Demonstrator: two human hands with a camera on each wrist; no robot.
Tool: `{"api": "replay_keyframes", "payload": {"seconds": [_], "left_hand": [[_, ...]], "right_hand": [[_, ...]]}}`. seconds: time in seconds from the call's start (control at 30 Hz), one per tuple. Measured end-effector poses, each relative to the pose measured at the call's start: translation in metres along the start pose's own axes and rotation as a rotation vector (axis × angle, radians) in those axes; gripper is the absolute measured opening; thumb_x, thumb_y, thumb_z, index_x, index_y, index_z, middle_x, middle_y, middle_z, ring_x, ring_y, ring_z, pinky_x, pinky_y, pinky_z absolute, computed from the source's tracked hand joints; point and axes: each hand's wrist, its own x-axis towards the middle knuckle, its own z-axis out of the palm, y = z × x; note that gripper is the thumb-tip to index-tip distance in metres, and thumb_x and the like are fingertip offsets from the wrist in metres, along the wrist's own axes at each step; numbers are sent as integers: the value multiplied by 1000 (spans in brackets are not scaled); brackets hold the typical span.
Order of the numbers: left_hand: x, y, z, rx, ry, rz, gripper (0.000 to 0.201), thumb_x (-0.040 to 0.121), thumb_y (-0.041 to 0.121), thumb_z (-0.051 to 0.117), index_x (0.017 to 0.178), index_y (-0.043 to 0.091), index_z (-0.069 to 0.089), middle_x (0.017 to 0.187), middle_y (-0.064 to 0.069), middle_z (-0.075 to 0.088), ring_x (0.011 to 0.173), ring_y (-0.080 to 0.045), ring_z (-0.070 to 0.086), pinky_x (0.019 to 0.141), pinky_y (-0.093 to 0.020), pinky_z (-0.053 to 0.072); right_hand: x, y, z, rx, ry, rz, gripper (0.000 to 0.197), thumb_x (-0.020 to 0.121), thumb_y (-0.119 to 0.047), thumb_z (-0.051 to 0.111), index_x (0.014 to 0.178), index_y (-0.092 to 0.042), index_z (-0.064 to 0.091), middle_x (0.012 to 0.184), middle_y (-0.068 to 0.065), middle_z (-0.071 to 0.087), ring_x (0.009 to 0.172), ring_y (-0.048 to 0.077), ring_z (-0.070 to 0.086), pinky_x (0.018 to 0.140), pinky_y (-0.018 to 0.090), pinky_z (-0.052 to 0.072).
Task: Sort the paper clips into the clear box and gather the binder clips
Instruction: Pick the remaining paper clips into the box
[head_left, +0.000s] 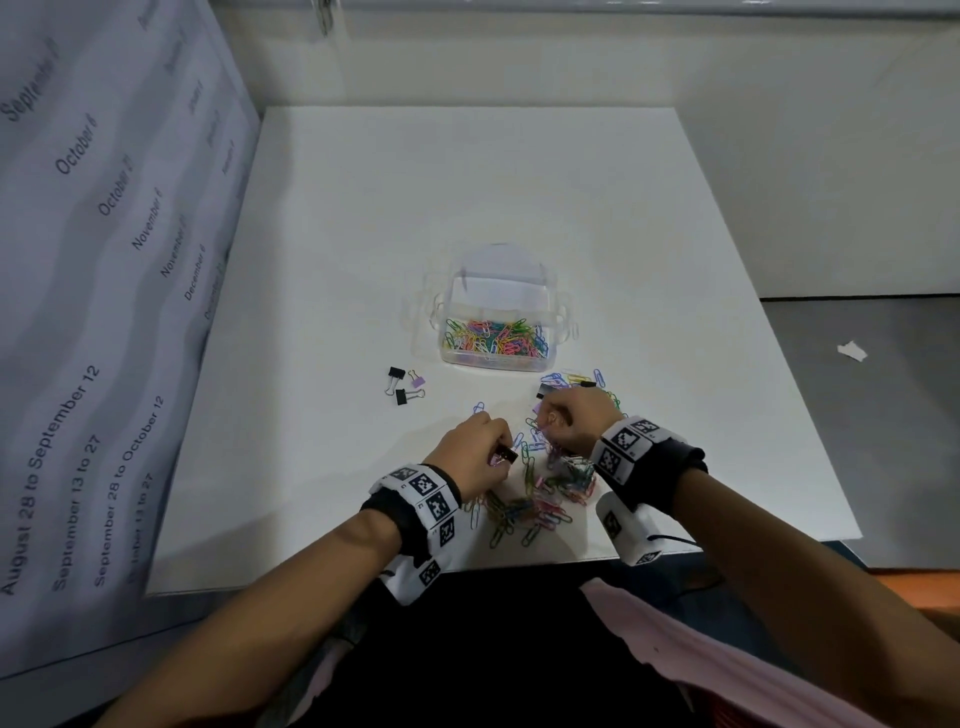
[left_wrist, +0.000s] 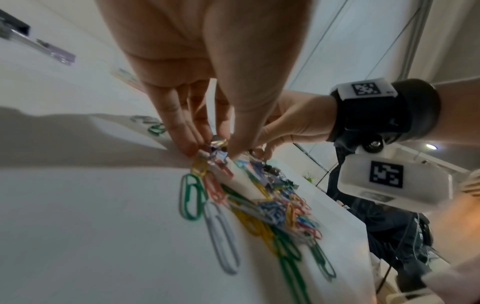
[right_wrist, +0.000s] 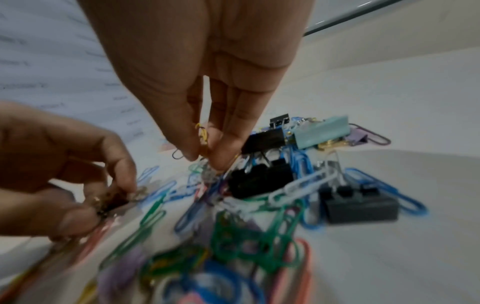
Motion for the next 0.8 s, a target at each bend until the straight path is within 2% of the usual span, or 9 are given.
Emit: {"api": "replay_keyframes", "payload": {"seconds": [0.1, 0.17, 0.23, 0.3, 0.4, 0.53, 0.67, 0.73, 0.8], "left_hand": [[-3, -4, -14, -94, 79, -24, 24, 77, 19, 66, 100, 12, 62, 89, -1, 49, 77, -19, 53, 74, -31, 45], [-3, -10, -24, -152, 124, -70, 24, 73, 16, 70, 96, 12, 62, 83, 3, 46, 72, -18, 51, 72, -32, 46], [-6, -20, -32, -164, 168, -121, 21, 73, 14, 70, 92, 13, 61, 78, 4, 46, 71, -19, 53, 79, -35, 49], [-7, -32, -35, -145, 189, -141, 17, 75, 12, 66, 92, 13, 61, 73, 6, 44, 80, -21, 57, 92, -36, 48], [-10, -42, -37, -103, 203, -201, 23, 78, 5, 60, 100, 9, 63, 94, -2, 47, 111, -29, 55, 88, -27, 43], [-11, -50, -37, -46, 194, -237, 30, 84, 3, 54, 113, 9, 59, 116, -10, 46, 101, -28, 57, 90, -29, 44], [-6, -46, -34, 39, 243, -204, 38, 80, 14, 63, 118, 12, 58, 121, -12, 45, 114, -29, 43, 96, -33, 39], [-4, -38, -35, 22, 204, -164, 37, 79, 19, 66, 114, 13, 58, 113, -8, 47, 109, -24, 45, 92, -31, 39], [-3, -30, -35, 13, 115, -133, 32, 80, 24, 67, 109, 14, 58, 100, -3, 49, 97, -21, 50, 84, -29, 41]], "right_hand": [[8, -1, -10, 34, 15, 0, 12, 75, -7, 63, 82, -13, 71, 84, 1, 69, 75, 15, 58, 67, 19, 40], [16, -3, -20, 56, 30, 15, 5, 77, -12, 67, 80, -16, 69, 74, -4, 65, 67, 11, 55, 56, 16, 38], [27, -10, -29, 72, 67, 13, 3, 81, -17, 68, 83, -17, 68, 72, -8, 60, 64, 10, 55, 51, 13, 37], [37, -17, -38, 105, 123, -1, 7, 84, -19, 66, 89, -15, 68, 79, -2, 62, 65, 12, 57, 55, 16, 44], [49, -27, -54, 194, 204, -18, 13, 87, -21, 62, 98, -15, 67, 85, 0, 66, 66, 19, 65, 63, 26, 54], [57, -30, -56, 237, 258, -11, 21, 86, -17, 60, 107, -18, 62, 92, 1, 66, 69, 21, 62, 71, 32, 55], [44, -21, -37, 65, 115, -78, 20, 84, -6, 55, 98, -16, 65, 89, -1, 64, 71, 15, 60, 63, 21, 49], [36, -15, -24, -17, -13, -104, 20, 79, -4, 59, 92, -17, 65, 84, -6, 63, 69, 10, 57, 61, 16, 44], [31, -9, -15, -129, -93, -114, 22, 77, -6, 58, 93, -18, 66, 82, -10, 56, 77, 13, 56, 67, 20, 43]]}}
